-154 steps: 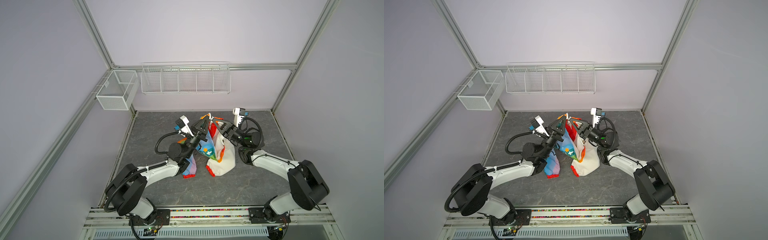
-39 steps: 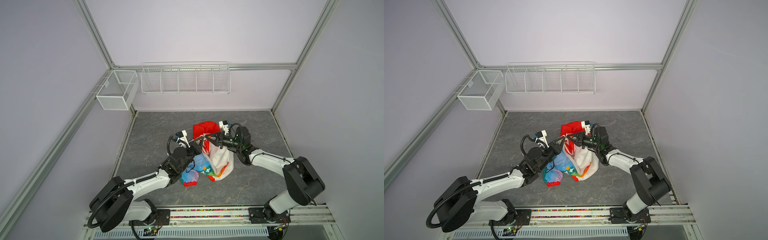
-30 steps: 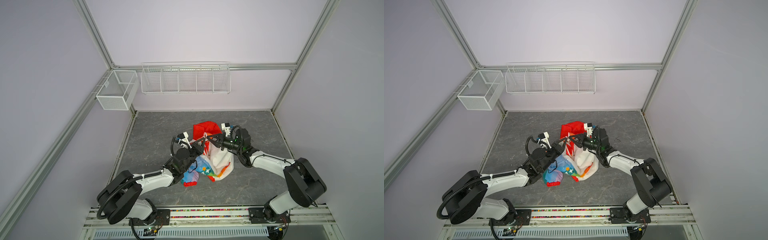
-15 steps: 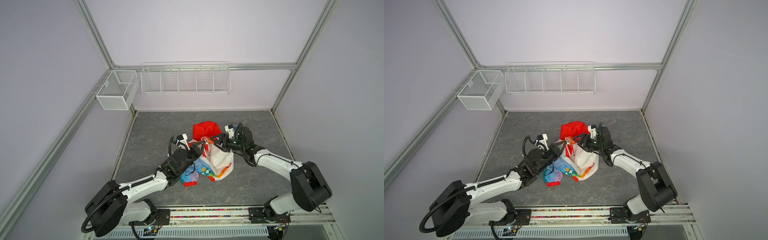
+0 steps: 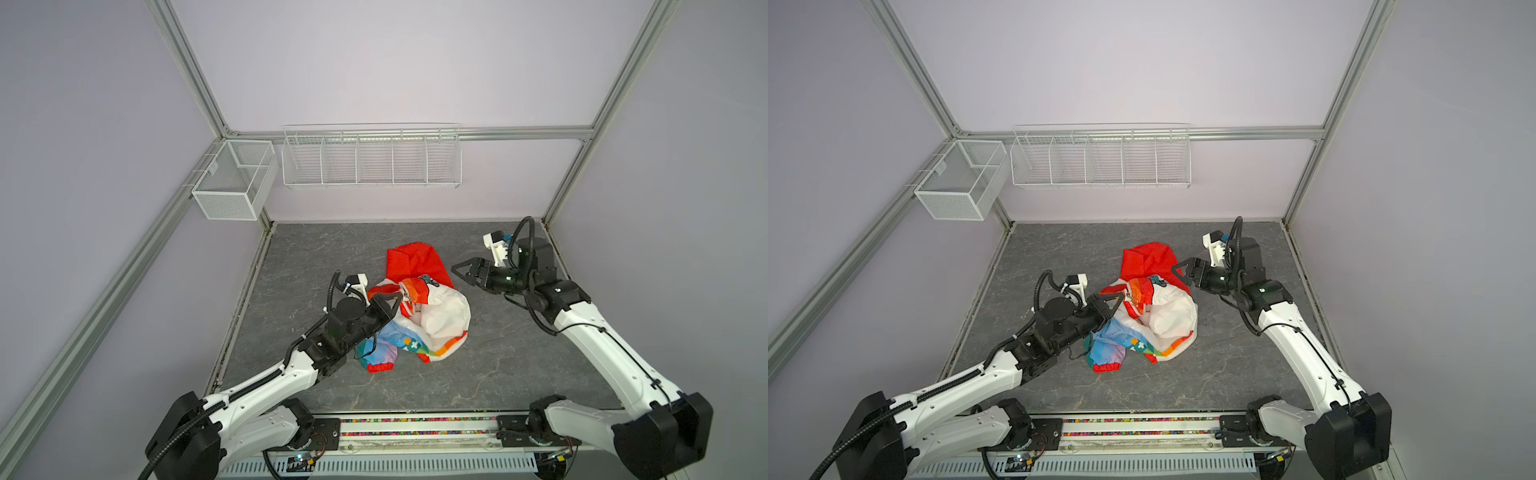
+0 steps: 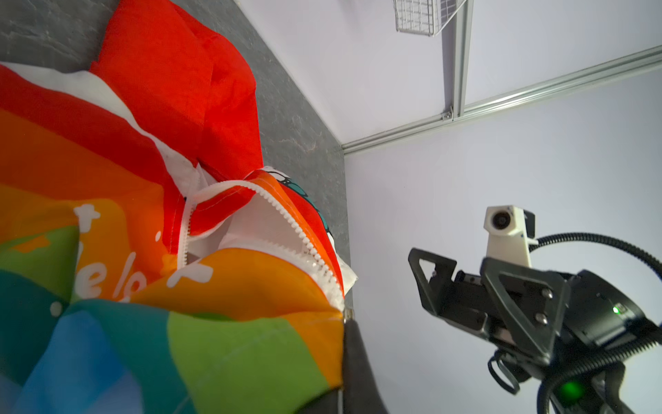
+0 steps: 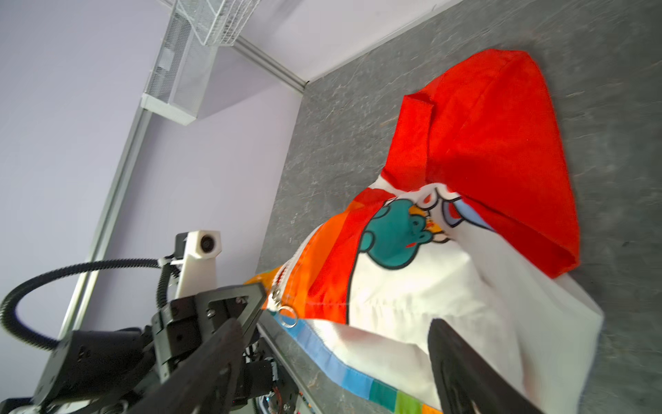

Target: Zip up the jacket

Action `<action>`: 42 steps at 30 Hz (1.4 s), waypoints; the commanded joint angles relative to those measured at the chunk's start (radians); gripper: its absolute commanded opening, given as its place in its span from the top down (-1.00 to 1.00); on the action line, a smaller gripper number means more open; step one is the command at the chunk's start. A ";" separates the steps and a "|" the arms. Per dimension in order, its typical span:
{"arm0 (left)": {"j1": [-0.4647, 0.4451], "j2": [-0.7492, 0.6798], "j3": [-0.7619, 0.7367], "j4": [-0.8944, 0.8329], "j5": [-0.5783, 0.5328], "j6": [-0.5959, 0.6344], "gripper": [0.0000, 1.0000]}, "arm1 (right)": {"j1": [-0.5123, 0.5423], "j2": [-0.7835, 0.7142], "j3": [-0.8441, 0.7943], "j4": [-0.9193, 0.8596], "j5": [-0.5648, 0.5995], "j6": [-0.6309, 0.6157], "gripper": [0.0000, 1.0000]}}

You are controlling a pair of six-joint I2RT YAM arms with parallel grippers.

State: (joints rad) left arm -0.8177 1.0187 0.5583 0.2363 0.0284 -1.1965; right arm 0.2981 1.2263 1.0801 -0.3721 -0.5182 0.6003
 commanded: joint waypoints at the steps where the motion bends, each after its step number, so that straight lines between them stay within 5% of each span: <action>1: 0.005 -0.055 0.017 -0.143 0.099 -0.022 1.00 | -0.013 0.132 0.048 -0.096 0.034 -0.089 -0.68; 11: 0.000 -0.144 -0.056 -0.290 0.266 -0.046 1.00 | 0.053 0.527 0.252 -0.017 0.026 -0.082 -0.70; 20: -0.019 -0.169 -0.106 -0.325 0.335 -0.046 1.00 | 0.086 0.712 0.368 -0.001 0.194 -0.070 -0.70; 33: -0.029 -0.184 -0.152 -0.323 0.367 -0.054 1.00 | 0.117 1.009 0.600 0.049 0.136 -0.001 -0.71; 38: -0.029 -0.205 -0.168 -0.318 0.355 -0.067 1.00 | 0.116 1.074 0.606 0.179 0.078 0.101 -0.35; 42: -0.029 -0.213 -0.179 -0.315 0.350 -0.069 1.00 | 0.100 1.107 0.607 0.294 0.047 0.184 0.25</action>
State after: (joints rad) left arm -0.8410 0.8200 0.3973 -0.0807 0.3824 -1.2495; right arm 0.4084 2.3035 1.6760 -0.1856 -0.4282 0.7086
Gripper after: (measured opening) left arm 0.047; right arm 0.405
